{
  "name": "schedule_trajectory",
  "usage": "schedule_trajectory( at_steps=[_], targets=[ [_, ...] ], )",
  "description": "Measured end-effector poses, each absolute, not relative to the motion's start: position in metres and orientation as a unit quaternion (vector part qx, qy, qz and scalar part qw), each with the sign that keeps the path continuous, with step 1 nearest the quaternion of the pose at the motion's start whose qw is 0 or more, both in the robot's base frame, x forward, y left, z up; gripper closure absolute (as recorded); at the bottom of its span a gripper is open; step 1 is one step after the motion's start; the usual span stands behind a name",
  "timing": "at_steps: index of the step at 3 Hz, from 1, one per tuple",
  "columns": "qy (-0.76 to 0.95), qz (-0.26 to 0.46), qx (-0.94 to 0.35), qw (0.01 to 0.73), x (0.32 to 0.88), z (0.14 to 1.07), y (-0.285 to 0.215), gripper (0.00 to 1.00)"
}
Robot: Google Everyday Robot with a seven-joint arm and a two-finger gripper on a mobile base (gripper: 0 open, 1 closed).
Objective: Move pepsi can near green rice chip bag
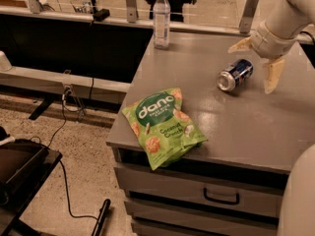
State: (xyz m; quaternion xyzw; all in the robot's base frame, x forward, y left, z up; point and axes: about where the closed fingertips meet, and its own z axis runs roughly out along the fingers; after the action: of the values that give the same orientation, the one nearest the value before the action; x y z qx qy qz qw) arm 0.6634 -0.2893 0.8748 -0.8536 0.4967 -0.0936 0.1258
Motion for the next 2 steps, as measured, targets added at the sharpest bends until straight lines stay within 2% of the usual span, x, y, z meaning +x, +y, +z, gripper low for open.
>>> schedule_trajectory(
  at_steps=[1,2],
  targets=[
    [0.496,-0.085,-0.858,0.102,0.661,0.859,-0.288,0.17],
    [0.494,-0.077,-0.861,0.089,0.656,0.849,-0.287,0.16]
  ],
)
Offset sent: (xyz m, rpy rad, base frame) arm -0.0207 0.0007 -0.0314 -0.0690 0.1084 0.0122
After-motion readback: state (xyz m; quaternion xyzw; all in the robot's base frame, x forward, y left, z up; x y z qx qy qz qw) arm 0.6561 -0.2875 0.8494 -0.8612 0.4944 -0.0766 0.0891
